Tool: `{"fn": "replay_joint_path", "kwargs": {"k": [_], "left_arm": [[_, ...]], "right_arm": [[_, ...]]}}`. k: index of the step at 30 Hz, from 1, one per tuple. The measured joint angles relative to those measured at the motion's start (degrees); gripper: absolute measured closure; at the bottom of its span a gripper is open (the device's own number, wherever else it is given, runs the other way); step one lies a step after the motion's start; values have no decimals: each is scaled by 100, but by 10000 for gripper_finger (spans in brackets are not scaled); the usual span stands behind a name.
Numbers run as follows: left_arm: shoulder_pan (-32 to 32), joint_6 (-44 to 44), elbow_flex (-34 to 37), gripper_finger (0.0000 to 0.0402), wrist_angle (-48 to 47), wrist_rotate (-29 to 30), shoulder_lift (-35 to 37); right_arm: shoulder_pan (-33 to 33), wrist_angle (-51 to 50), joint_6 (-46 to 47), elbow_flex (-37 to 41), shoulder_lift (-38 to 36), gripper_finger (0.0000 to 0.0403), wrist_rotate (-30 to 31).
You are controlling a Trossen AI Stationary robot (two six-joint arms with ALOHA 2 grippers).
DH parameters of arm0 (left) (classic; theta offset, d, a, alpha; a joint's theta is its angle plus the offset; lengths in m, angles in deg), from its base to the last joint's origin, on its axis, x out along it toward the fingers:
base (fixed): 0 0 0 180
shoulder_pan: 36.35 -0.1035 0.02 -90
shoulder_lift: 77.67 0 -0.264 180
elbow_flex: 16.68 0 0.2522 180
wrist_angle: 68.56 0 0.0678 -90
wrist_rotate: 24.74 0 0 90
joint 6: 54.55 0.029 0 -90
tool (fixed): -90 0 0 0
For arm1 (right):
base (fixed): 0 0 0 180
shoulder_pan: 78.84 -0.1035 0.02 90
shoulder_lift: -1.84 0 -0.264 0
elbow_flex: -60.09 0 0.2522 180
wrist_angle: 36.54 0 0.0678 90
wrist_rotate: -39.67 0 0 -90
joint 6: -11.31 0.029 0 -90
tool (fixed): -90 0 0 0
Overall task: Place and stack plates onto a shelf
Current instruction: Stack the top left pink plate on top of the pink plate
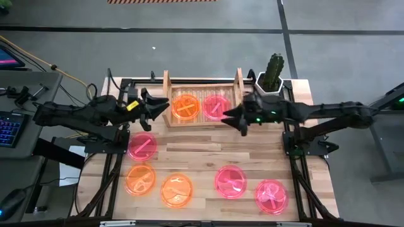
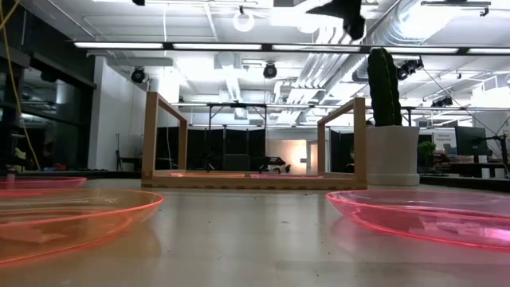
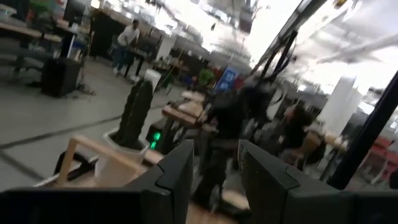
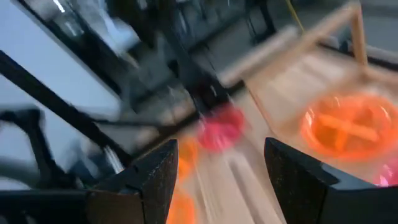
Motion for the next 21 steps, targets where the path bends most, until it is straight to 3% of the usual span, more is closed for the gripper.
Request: {"fn": "replay_joint_path", "kwargs": {"k": [4,10,16,21], "left_arm": [[0,-1,-2,286,49,3,-86],[5,-72,-196,286,-318,218,-271],[266,-830,-1320,286,-3337,-52,-1180],[781,-2604,-1904,286,-5761,-649,-2205]], "right_arm": [[-253,896,3,499,-463,180,582],[-291,927,-1,562,-619,180,746],[-289,823,3,562,-612,180,746],[-289,752,93,562,-610,180,746]]}}
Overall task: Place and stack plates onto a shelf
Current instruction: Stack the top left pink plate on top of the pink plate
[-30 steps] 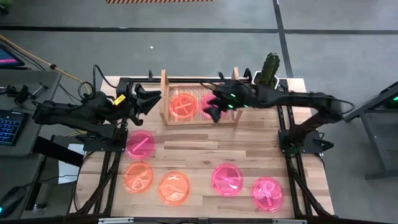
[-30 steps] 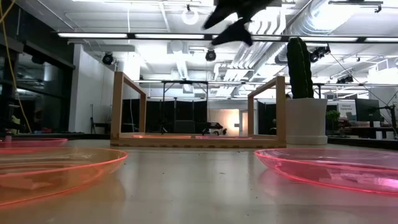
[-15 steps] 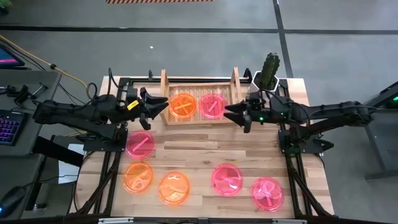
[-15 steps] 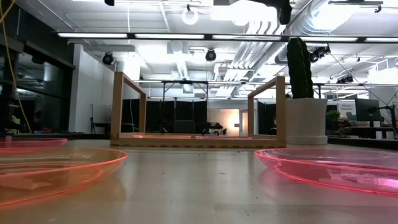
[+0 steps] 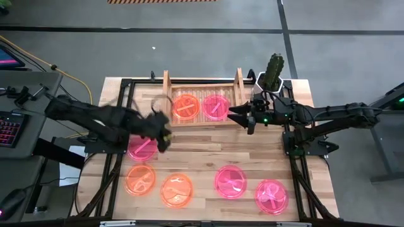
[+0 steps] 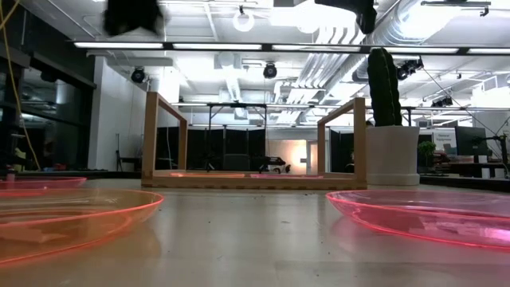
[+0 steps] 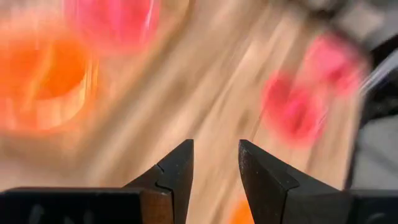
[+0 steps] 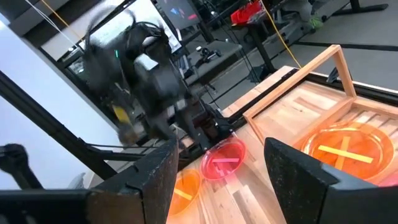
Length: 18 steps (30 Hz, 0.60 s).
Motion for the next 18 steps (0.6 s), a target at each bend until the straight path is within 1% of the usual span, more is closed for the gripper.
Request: {"fn": "replay_joint_path", "kwargs": {"k": [4,7,13,18], "left_arm": [[470,-1378,152,287,-1028,-199,-785],[742,-1938,326,287,-1572,-223,-1403],[900,-2569,788,287,-1587,-246,-2345],[922,-2698,1059,287,-1585,-318,-2726]], "right_arm": [[0,-4,0,0,0,180,0],[0,-13,0,0,0,180,0],[0,-218,15,0,0,180,40],[0,-355,22,0,2,181,46]]}}
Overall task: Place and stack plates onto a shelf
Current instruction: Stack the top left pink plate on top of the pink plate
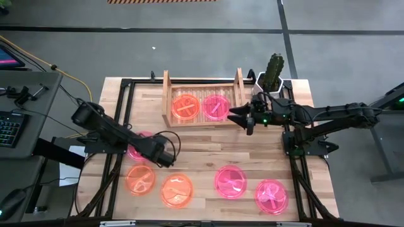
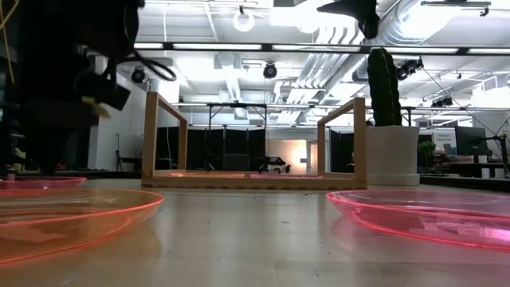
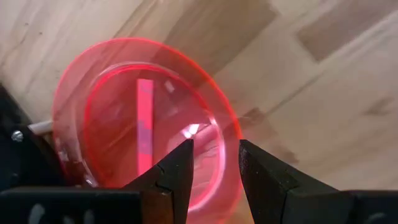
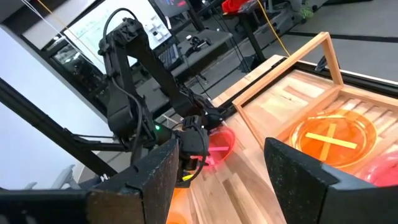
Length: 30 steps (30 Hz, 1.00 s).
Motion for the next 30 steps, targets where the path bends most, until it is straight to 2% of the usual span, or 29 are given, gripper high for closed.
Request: {"fn": "replay_joint_path", "kwargs": {"k": [3,7,17,23,30], "left_arm": [[0,-112,187,287,136,61,-49],[-9,-114,344,287,494,-220,-37],[-4,-108,97,287,414,35,-37],[86,-72,-7,287,567,-324,-35],[187,-93,-6,287,708,-145,-35]], "right_arm": [[0,-43,-2,0,0,181,2],[0,-51,-2,0,0,181,2],[0,-226,-2,0,2,181,91],[2,-232,-2,0,2,181,102],[2,-293,-2,-2,2,181,102]]}}
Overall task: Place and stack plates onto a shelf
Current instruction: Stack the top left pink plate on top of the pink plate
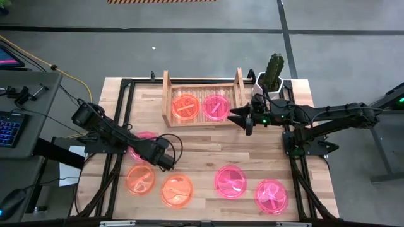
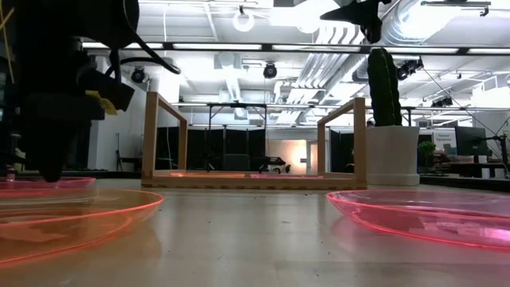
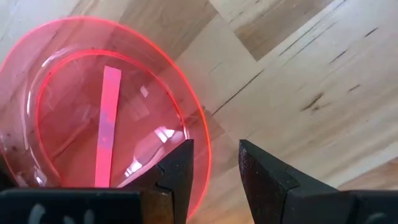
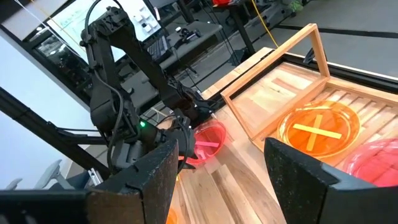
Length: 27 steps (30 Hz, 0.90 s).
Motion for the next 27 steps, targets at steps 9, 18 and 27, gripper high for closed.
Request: {"fn": "replay_joint_path", "kwargs": {"k": [9,18,27], "left_arm": [[-24,-2,398,287,189,-55,0],[-86,291,484,302,343,-56,13],[-94,731,500,391,272,-205,174]], "right_arm": [[0,-8,0,2,0,181,-2],[-1,-6,2,0,0,181,-4],[0,-7,133,0,0,181,-7]]}}
